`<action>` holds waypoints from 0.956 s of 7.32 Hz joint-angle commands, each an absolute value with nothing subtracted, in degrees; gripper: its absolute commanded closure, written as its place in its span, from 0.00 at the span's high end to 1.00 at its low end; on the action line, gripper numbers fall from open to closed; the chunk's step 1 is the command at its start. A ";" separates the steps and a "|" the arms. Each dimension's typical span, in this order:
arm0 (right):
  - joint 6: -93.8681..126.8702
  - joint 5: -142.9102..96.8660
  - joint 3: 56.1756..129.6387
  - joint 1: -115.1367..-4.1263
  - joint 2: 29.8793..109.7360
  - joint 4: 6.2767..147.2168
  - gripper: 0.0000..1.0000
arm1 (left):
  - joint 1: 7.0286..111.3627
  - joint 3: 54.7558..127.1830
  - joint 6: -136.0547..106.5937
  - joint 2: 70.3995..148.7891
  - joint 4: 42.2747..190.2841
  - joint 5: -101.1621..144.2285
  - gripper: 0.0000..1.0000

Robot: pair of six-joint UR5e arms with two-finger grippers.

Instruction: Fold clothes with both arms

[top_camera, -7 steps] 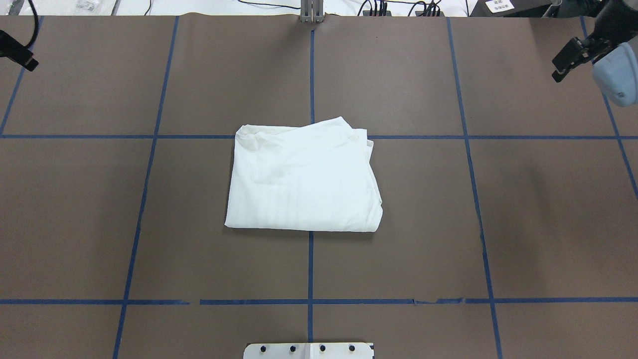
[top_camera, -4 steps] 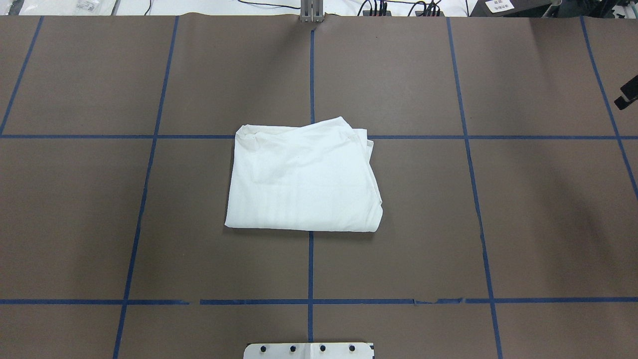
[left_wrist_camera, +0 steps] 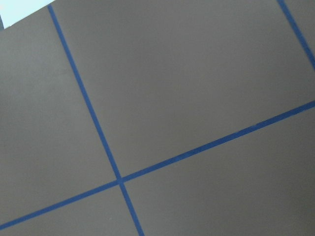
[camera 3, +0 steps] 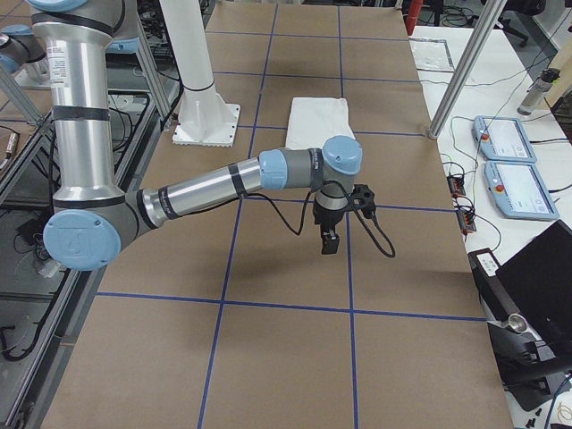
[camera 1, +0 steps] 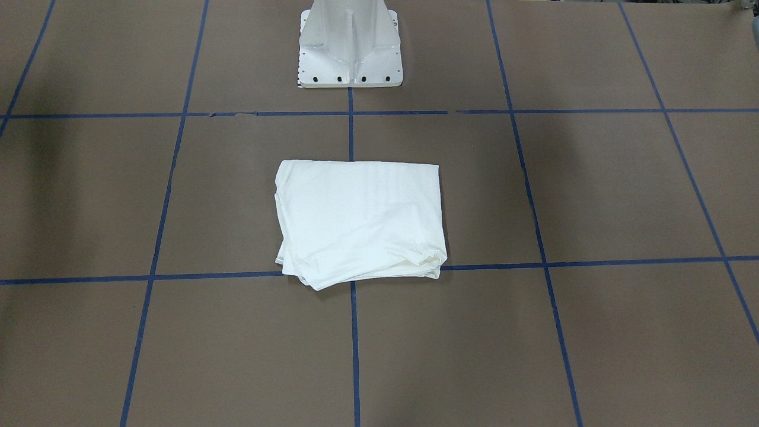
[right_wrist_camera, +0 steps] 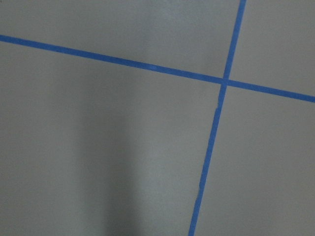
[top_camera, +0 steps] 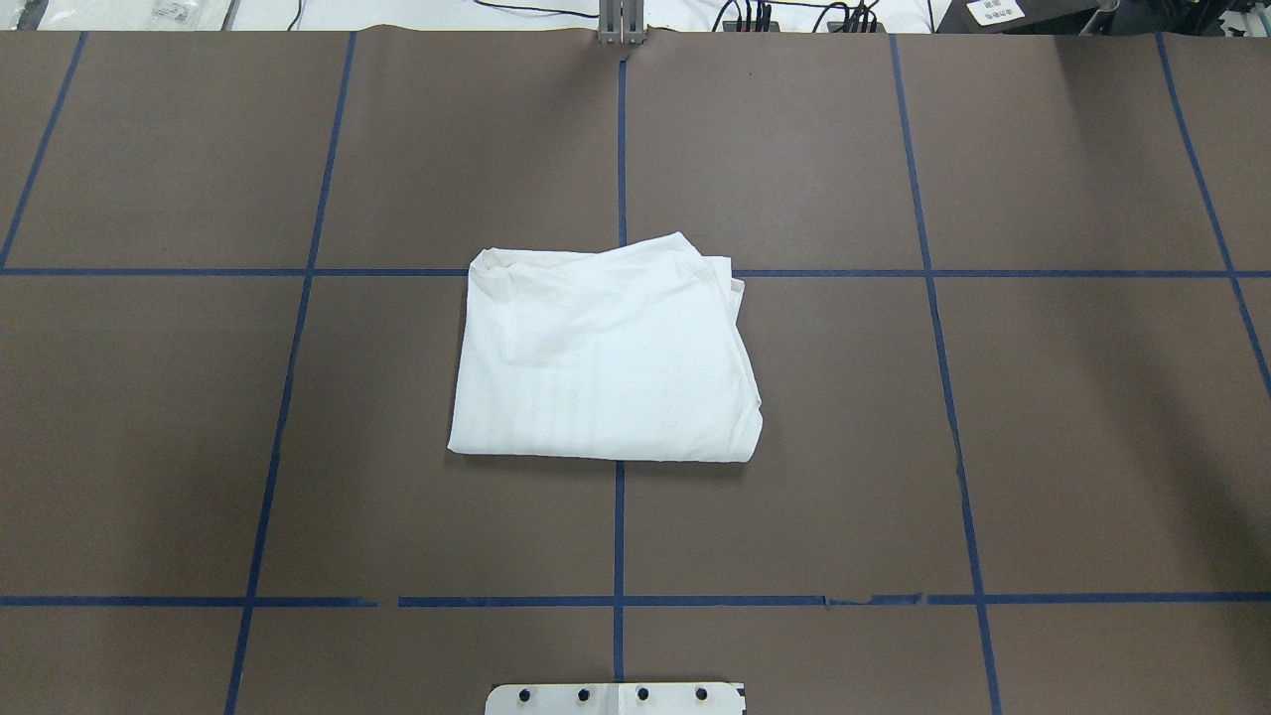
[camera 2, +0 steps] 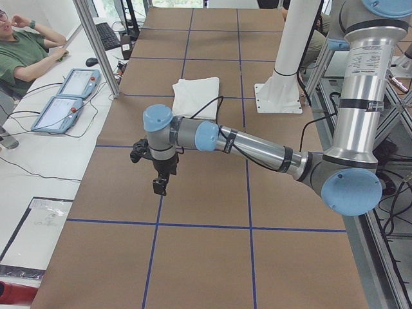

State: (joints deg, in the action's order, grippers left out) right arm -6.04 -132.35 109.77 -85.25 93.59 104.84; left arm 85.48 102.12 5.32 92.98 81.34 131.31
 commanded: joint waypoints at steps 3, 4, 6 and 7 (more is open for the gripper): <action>-8.79 -131.84 109.78 -89.72 104.49 95.29 1.00 | 88.15 102.74 4.57 88.42 81.47 133.25 1.00; -8.70 -131.84 109.43 -89.74 104.68 95.27 1.00 | 88.15 102.22 4.40 88.33 81.47 131.15 1.00; -8.53 -131.84 109.51 -89.74 104.59 95.27 1.00 | 88.33 102.21 4.57 85.54 81.65 131.48 1.00; -8.53 -131.92 109.69 -89.74 104.59 95.27 1.00 | 88.42 102.56 4.74 84.56 82.17 131.48 1.00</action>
State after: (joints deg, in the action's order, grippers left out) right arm -8.58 -131.85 109.55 -89.70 104.56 95.32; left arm 88.32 102.13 4.57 86.25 81.70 131.49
